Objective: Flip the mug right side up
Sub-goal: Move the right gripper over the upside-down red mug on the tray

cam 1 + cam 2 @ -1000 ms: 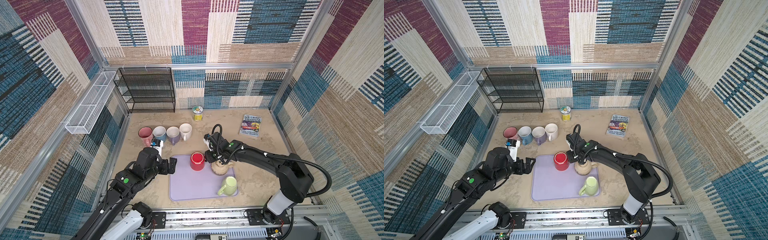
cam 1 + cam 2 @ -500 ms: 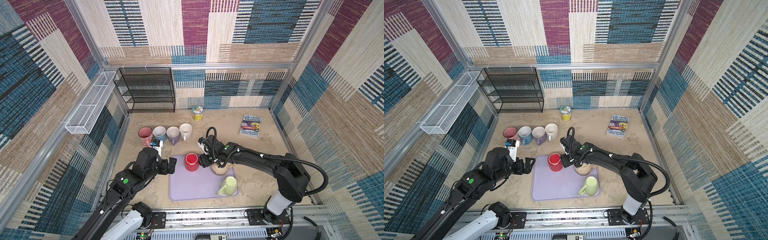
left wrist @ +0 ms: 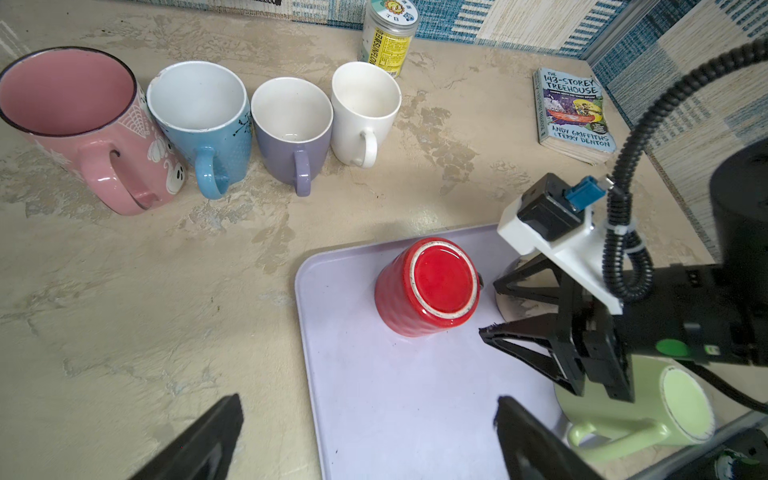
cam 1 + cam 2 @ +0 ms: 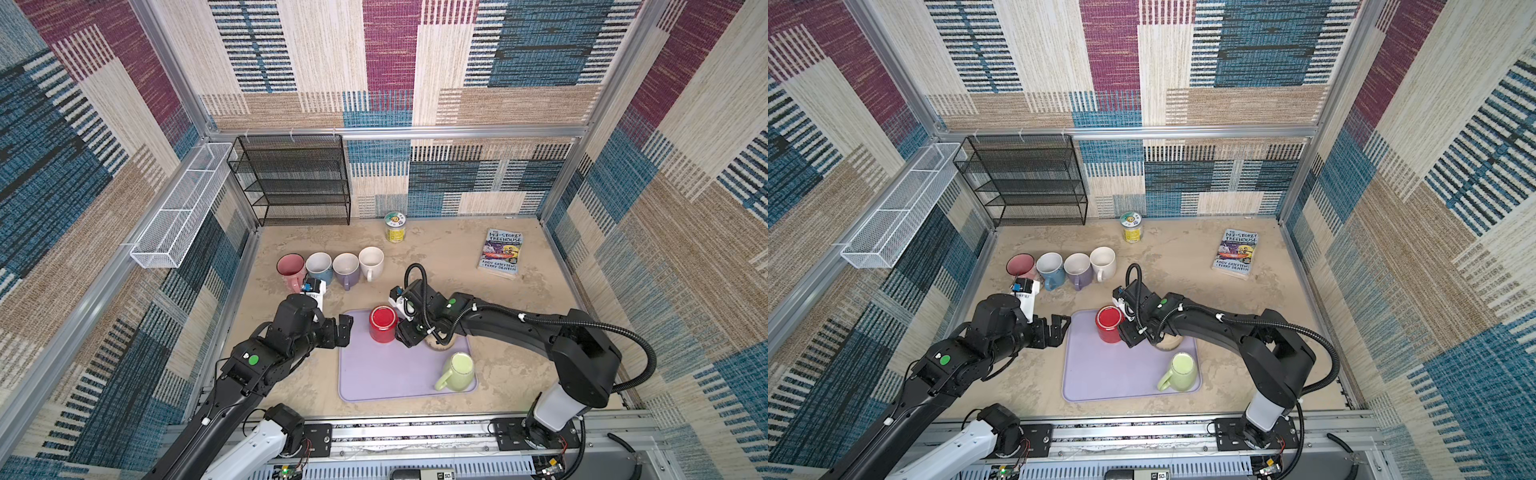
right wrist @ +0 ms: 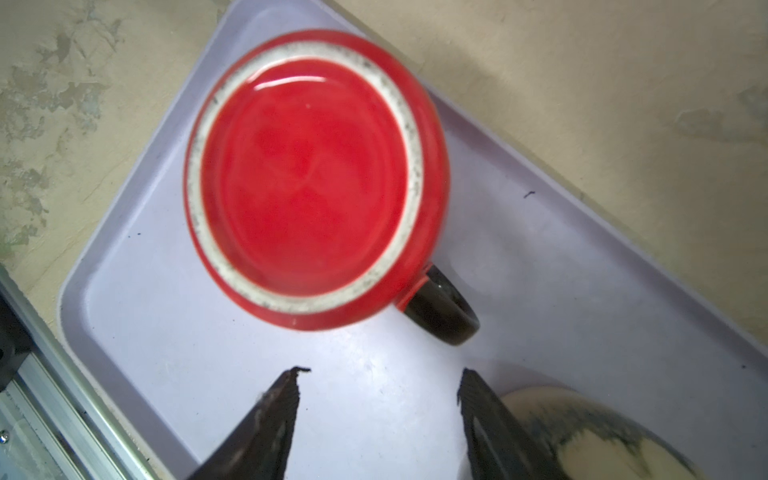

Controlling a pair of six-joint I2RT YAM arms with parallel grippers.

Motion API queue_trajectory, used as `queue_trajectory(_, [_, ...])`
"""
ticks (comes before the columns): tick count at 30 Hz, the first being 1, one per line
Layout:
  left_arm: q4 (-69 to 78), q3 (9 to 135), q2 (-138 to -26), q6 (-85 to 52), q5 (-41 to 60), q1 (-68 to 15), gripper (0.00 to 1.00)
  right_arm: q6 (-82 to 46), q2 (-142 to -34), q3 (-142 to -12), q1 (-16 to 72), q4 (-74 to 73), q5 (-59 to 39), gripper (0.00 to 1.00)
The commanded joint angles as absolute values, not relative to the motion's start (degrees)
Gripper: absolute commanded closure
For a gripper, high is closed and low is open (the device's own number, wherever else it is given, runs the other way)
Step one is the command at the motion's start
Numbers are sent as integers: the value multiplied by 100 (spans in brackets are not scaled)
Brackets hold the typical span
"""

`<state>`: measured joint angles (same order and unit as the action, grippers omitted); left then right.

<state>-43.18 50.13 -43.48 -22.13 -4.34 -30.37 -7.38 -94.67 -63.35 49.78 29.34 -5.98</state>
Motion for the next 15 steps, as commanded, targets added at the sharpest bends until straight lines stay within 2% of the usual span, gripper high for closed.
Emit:
queue_trajectory(1, [-4228, 5001, -4362, -2083, -448, -3015, 0, -401, -9380, -6311, 4981, 2622, -618, 33])
queue_trajectory(15, [-4171, 5003, -4504, -2030, -294, -2962, 0, 616, -9374, -6208, 4980, 2197, -273, 29])
